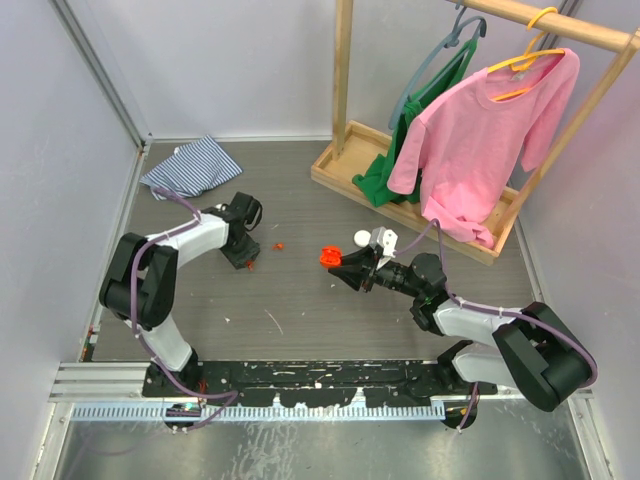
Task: Insert the wireless bluetooth earbuds into the charging case
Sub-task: Pick up the earbud from the center of the board.
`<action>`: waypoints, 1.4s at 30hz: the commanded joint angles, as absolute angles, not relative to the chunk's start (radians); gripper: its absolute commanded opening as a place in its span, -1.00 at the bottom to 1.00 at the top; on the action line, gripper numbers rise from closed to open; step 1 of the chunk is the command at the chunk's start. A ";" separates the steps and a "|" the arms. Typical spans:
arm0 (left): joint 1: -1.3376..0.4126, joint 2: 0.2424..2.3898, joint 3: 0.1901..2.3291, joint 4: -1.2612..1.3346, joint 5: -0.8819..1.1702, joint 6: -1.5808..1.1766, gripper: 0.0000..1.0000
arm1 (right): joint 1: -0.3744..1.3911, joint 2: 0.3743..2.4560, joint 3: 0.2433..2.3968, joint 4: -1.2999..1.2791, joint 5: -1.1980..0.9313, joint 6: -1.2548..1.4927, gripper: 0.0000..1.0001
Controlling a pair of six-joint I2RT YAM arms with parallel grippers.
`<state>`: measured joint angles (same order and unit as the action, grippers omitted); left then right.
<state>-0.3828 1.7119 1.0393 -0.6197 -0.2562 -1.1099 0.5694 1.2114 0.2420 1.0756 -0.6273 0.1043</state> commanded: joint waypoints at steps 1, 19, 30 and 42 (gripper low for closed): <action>-0.376 1.735 1.066 -0.602 -0.256 -1.108 -0.37 | 0.574 1.214 0.271 1.124 -0.634 0.101 -0.98; -0.373 1.680 1.052 -0.617 -0.219 -0.968 -0.38 | 0.574 1.206 0.275 1.110 -0.633 0.101 -0.98; -0.373 1.736 1.127 -0.668 -0.194 -0.808 -0.35 | 0.575 1.202 0.275 1.109 -0.632 0.101 -0.98; -0.372 1.753 1.172 -0.684 -0.144 -0.520 -0.12 | 0.575 1.203 0.275 1.109 -0.633 0.100 -0.98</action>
<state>-0.3771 1.7725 1.1435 -0.6796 -0.1680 -0.6506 0.5697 1.2114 0.2424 1.0672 -0.6292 0.1040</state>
